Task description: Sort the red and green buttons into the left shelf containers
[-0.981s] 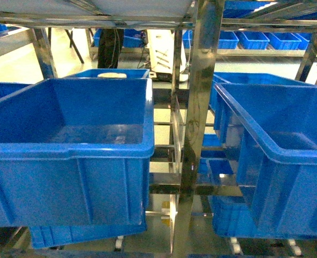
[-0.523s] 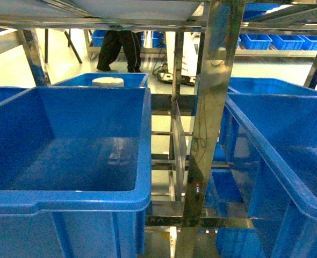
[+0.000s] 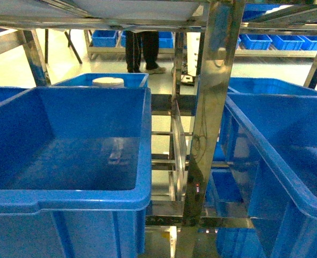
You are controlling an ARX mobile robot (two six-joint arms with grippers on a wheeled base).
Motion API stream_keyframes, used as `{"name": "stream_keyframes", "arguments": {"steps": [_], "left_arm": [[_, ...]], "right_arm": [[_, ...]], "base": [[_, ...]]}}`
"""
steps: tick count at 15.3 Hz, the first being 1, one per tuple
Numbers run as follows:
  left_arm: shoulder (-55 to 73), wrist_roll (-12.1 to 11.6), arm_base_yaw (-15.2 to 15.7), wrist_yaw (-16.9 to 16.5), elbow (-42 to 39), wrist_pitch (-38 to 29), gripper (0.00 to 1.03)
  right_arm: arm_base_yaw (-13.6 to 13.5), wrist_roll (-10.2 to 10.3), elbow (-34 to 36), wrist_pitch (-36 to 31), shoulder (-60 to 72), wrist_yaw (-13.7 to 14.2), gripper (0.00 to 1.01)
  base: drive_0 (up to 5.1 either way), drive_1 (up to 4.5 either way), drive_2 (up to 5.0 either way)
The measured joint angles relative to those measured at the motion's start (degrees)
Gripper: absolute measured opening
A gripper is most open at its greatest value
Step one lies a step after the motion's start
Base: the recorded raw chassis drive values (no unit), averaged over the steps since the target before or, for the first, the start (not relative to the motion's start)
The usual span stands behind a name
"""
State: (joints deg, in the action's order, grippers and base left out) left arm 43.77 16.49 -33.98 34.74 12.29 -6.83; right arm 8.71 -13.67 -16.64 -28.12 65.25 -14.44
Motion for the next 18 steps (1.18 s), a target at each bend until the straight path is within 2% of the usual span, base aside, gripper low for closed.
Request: {"name": "stream_keyframes", "arguments": {"steps": [2,4,6,9,11,13,16,18], "left_arm": [[0.0,0.0,0.0,0.0,0.0,0.02,0.29],[0.0,0.0,0.0,0.0,0.0,0.02,0.29],[0.0,0.0,0.0,0.0,0.0,0.02,0.29],[0.0,0.0,0.0,0.0,0.0,0.02,0.29],[0.0,0.0,0.0,0.0,0.0,0.02,0.29],[0.0,0.0,0.0,0.0,0.0,0.02,0.29],[0.0,0.0,0.0,0.0,0.0,0.0,0.29],[0.0,0.0,0.0,0.0,0.0,0.02,0.29]], "right_arm": [[0.33,-1.22,-4.24,-2.05,8.83,1.16,0.26],[0.31,-2.89,-12.66,-4.63,21.94,4.15,0.26],[-0.15,-4.09,-25.77,3.5,37.88,8.39,0.26],[-0.13,-4.0,-42.82,17.05,55.1,13.75,0.26],[-0.02,-3.74,-49.35,21.86,60.61,15.78,0.26],[-0.02,-3.54,-54.21,25.16,63.89,16.09,0.26],[-0.04,-2.47,-54.14,22.43,62.77,15.32,0.27],[-0.07,-1.64,-52.37,19.96,61.44,15.34,0.46]], "base": [[0.0,0.0,0.0],[0.0,0.0,0.0],[0.0,0.0,0.0],[0.0,0.0,0.0],[0.0,0.0,0.0],[0.0,0.0,0.0],[0.0,0.0,0.0],[0.0,0.0,0.0]]}}
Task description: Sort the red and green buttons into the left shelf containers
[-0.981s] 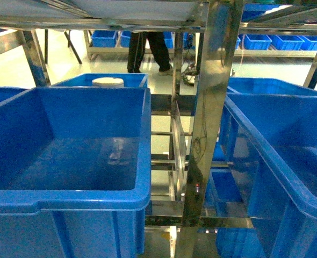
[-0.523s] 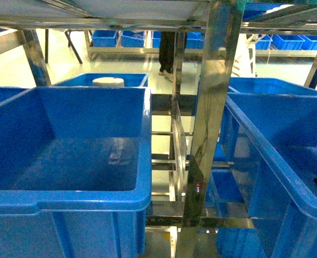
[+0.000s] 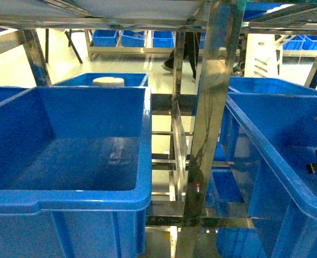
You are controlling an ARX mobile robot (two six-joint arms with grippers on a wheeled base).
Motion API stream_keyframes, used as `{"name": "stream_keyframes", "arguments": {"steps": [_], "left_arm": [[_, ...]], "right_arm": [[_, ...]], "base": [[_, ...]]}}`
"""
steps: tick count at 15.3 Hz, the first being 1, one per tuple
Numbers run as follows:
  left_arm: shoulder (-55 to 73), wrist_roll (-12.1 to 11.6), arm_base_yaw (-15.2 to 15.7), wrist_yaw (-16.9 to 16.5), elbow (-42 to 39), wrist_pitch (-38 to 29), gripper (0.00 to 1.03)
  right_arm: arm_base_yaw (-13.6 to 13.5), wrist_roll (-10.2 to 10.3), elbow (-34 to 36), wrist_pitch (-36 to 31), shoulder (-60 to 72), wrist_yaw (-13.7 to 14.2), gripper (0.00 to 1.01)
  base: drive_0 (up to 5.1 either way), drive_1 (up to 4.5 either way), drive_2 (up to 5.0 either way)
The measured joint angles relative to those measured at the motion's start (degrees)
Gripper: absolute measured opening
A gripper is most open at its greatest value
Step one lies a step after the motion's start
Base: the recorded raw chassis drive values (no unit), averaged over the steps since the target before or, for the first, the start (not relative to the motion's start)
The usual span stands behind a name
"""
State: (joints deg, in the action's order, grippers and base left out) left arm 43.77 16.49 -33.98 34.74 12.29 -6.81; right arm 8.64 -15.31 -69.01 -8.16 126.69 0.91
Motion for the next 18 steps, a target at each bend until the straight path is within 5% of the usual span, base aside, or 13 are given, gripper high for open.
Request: {"name": "stream_keyframes", "arguments": {"steps": [6,13,14,15,18], "left_arm": [[0.0,0.0,0.0,0.0,0.0,0.0,0.29],[0.0,0.0,0.0,0.0,0.0,0.0,0.29],[0.0,0.0,0.0,0.0,0.0,-0.02,0.29],[0.0,0.0,0.0,0.0,0.0,0.0,0.29],[0.0,0.0,0.0,0.0,0.0,-0.02,0.29]], "right_arm": [[0.02,2.32,8.41,-9.03,-7.39,-2.97,1.0],[1.75,3.58,31.58,-32.33,-30.69,-11.1,0.98],[2.97,4.31,37.03,-35.28,-36.61,-13.05,0.98],[5.77,6.8,51.52,-37.73,-53.02,-16.65,0.98],[8.39,7.8,62.03,-24.59,-70.84,-19.17,0.98]], "base": [[0.0,0.0,0.0],[0.0,0.0,0.0],[0.0,0.0,0.0],[0.0,0.0,0.0],[0.0,0.0,0.0]]}}
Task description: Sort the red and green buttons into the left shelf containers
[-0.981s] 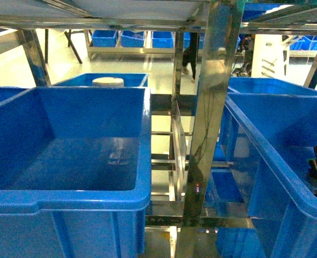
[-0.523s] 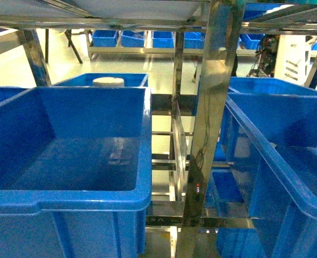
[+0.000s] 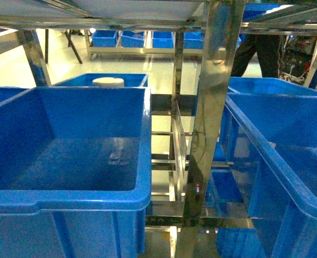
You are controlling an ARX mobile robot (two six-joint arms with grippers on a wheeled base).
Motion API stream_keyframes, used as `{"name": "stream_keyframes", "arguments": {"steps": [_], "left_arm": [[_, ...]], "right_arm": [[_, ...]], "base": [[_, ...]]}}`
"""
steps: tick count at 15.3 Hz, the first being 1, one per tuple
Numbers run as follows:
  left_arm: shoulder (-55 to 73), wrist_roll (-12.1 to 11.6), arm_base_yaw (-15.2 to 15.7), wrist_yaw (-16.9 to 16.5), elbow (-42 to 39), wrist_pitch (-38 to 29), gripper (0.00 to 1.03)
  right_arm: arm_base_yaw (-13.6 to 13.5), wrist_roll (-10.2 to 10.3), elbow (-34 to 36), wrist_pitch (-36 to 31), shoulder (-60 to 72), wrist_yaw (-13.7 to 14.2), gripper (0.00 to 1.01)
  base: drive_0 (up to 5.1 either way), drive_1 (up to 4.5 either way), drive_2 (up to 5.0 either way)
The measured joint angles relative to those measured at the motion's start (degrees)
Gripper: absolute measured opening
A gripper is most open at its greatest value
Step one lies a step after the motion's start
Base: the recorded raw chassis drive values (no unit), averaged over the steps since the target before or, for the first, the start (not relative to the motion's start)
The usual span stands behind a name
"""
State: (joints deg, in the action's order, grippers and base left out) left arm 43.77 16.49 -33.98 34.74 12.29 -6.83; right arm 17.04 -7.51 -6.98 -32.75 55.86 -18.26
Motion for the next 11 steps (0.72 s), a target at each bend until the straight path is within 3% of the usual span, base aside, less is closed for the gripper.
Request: {"name": "stream_keyframes", "arguments": {"steps": [2,3,7,8,11], "left_arm": [[0.0,0.0,0.0,0.0,0.0,0.0,0.29],[0.0,0.0,0.0,0.0,0.0,0.02,0.29],[1.33,-0.02,0.79,-0.55,-0.02,-0.66,0.29],[2.8,-0.17,2.29,-1.95,-0.11,-1.97,0.29],[14.19,-3.32,11.93,-12.31,1.55,-11.67,0.29]], "right_arm": [[-1.46,0.22,3.5,8.26,-10.86,-0.17,0.98],[-2.16,0.2,4.87,9.77,-13.57,1.01,0.98],[-2.38,0.22,4.87,9.62,-13.6,1.6,0.98],[-2.38,0.22,4.87,9.6,-13.6,1.57,0.98],[-2.38,0.22,4.87,9.62,-13.6,1.6,0.98]], "base": [[0.0,0.0,0.0],[0.0,0.0,0.0],[0.0,0.0,0.0],[0.0,0.0,0.0],[0.0,0.0,0.0]]}}
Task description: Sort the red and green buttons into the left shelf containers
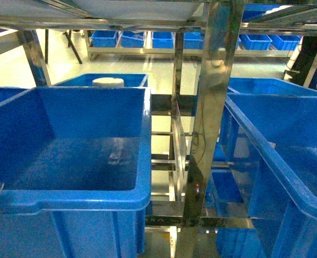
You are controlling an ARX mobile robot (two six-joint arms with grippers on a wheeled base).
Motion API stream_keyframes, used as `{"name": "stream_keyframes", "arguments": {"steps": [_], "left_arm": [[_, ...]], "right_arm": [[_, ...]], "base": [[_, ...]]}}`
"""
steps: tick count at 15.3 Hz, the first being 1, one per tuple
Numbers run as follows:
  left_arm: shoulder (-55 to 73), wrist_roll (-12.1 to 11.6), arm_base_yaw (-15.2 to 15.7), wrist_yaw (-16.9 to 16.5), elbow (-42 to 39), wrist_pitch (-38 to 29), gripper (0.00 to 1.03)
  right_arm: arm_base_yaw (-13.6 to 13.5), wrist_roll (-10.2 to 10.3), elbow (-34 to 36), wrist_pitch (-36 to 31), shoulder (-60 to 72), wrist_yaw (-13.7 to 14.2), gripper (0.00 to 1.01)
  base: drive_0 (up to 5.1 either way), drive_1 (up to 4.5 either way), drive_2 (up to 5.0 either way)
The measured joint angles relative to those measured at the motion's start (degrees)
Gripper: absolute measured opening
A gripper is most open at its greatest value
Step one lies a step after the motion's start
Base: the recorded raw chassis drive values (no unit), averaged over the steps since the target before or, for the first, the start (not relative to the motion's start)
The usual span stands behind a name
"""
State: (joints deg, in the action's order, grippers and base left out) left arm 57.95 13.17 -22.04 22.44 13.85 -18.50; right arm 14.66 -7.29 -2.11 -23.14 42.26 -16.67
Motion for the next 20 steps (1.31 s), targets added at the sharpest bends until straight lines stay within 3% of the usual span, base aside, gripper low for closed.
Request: {"name": "stream_keyframes", "arguments": {"steps": [2,4,8,12,17,18,20], "left_arm": [[8.46,-2.29,7.65,-7.52,4.94,-4.61,0.29],[16.52,-4.35,12.66,-11.5,8.24,-5.25,0.29],[27.78,-7.08,13.75,-15.96,18.45,-5.44,0.29],[49.18,-11.78,14.64,-19.12,37.03,4.87,0.29],[64.28,-13.16,19.45,-19.26,50.66,15.5,0.29],[64.98,-13.25,20.13,-19.23,50.8,15.56,0.31],[65.37,-13.22,20.96,-19.56,50.86,15.39,0.51]], "right_arm": [[0.0,0.0,0.0,-0.02,0.0,0.0,0.98],[0.0,0.0,0.0,0.0,0.02,0.0,0.98],[0.0,0.0,0.0,-0.02,0.0,0.0,0.98],[0.0,0.0,0.0,-0.02,0.02,0.0,0.98],[0.0,0.0,0.0,-0.02,0.0,-0.02,0.98],[0.0,0.0,0.0,0.0,0.0,0.0,0.98],[0.0,0.0,0.0,-0.02,0.0,0.0,0.98]], "base": [[0.0,0.0,0.0],[0.0,0.0,0.0],[0.0,0.0,0.0],[0.0,0.0,0.0],[0.0,0.0,0.0],[0.0,0.0,0.0],[0.0,0.0,0.0]]}}
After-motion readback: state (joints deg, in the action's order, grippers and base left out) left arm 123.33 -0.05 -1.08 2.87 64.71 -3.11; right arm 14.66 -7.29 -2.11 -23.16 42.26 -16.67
